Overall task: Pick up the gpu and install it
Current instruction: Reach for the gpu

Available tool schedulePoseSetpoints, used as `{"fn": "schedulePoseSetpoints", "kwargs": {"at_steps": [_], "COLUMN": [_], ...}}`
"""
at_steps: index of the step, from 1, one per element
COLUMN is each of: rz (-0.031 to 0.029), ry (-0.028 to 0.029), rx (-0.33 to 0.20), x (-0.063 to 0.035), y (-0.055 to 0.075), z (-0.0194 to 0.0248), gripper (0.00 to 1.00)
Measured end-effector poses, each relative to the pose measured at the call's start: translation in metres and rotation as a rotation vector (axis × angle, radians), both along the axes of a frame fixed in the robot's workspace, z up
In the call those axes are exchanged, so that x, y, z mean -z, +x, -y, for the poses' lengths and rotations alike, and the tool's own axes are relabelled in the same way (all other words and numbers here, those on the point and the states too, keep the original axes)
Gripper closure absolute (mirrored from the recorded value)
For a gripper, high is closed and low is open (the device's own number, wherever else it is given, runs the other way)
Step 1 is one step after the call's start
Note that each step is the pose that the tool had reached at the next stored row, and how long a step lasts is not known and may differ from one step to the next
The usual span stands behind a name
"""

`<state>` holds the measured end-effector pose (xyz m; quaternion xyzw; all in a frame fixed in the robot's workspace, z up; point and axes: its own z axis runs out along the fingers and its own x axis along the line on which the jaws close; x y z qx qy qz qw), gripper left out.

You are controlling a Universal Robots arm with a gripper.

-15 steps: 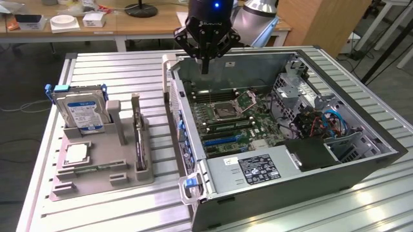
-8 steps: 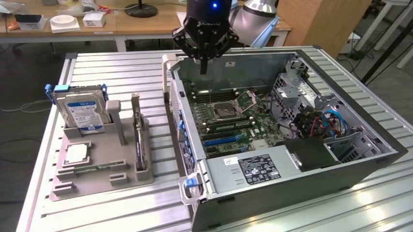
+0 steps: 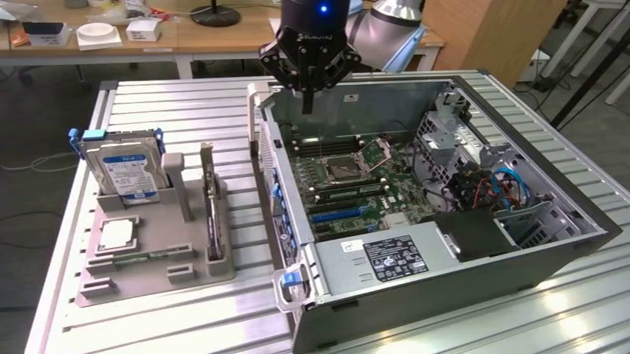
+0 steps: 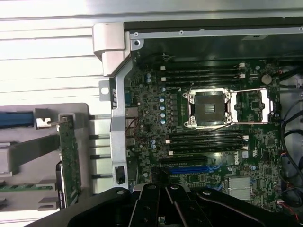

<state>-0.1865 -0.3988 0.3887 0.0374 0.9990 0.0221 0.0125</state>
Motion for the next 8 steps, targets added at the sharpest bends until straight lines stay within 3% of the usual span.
{"fn": "schedulePoseSetpoints", "kwargs": {"at_steps": [8], "rz": [0.0000], "ry": [0.0000], "rx": [0.000], "x": [0.0007], "y": [-0.0035], "z": [0.0000], "gripper": [0.89]}}
